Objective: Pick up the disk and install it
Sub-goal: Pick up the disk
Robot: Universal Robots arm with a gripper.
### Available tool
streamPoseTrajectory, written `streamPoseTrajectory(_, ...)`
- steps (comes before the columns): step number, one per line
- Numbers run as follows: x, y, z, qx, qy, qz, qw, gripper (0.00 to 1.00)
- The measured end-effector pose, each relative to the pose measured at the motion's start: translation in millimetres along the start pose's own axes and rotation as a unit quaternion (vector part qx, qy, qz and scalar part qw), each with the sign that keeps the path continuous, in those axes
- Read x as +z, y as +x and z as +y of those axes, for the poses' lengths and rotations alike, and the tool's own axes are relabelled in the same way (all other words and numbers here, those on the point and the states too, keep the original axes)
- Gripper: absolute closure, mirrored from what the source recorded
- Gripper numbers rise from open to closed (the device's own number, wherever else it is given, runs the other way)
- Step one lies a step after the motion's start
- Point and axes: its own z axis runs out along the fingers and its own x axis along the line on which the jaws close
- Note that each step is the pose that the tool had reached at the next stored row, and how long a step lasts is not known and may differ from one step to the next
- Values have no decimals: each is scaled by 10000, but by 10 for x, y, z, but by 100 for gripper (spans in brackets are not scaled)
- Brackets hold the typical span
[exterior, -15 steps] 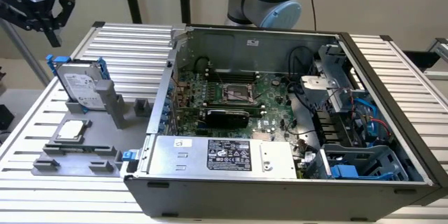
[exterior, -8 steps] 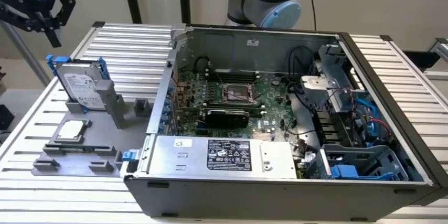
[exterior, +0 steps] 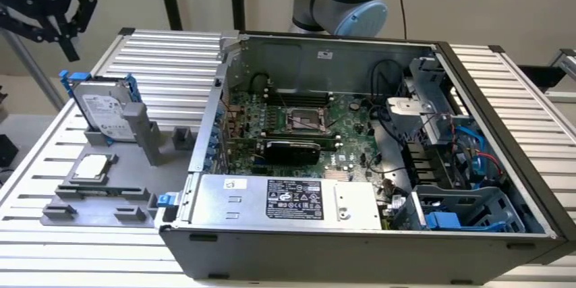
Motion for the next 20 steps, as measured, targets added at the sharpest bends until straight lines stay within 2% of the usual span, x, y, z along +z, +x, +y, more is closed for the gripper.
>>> streamPoseTrajectory(5,4,0,0,-452,3,8,9990,100)
streamPoseTrajectory(10,8,0,0,-906,5,16,9959,100)
streamPoseTrajectory(14,15,0,0,-1264,8,21,9920,100)
streamPoseTrajectory(17,20,0,-1,-1536,9,25,9881,100)
streamPoseTrajectory(20,26,0,-1,-1808,11,30,9835,100)
